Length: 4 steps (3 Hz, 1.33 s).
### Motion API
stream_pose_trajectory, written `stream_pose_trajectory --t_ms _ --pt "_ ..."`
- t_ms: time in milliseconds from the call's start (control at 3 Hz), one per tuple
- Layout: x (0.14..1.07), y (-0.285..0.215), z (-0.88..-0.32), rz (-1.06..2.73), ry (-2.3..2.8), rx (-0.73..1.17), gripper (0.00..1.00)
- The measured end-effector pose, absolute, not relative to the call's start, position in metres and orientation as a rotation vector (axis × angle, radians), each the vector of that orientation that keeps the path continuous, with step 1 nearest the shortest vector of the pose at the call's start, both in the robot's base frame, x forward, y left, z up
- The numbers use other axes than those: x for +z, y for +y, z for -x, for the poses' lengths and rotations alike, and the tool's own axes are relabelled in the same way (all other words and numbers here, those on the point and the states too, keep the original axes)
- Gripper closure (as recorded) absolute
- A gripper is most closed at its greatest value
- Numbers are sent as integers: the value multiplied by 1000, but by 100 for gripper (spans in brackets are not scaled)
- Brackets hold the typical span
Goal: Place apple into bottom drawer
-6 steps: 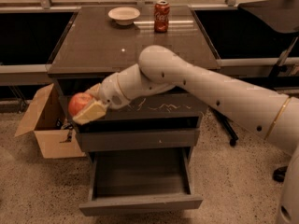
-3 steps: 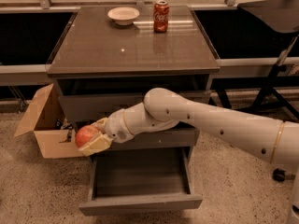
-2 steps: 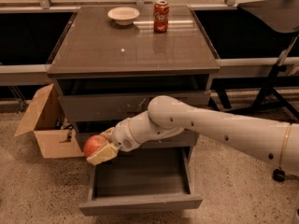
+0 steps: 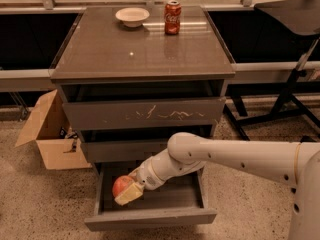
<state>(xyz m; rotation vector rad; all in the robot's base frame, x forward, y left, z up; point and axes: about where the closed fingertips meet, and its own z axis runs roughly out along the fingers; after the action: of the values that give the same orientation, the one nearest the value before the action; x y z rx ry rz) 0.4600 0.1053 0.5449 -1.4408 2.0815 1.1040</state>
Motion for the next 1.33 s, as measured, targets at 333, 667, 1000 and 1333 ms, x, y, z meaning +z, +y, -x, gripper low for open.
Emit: stream_pose_trajectory --t_ms 333,667,1000,1333 --pt "544 105 -460 1441 2084 1104 100" --pt "515 90 -460 1417 2150 1058 100" --pt "476 67 -461 1396 2236 984 100" --pt "436 38 -471 1405 2243 998 100"
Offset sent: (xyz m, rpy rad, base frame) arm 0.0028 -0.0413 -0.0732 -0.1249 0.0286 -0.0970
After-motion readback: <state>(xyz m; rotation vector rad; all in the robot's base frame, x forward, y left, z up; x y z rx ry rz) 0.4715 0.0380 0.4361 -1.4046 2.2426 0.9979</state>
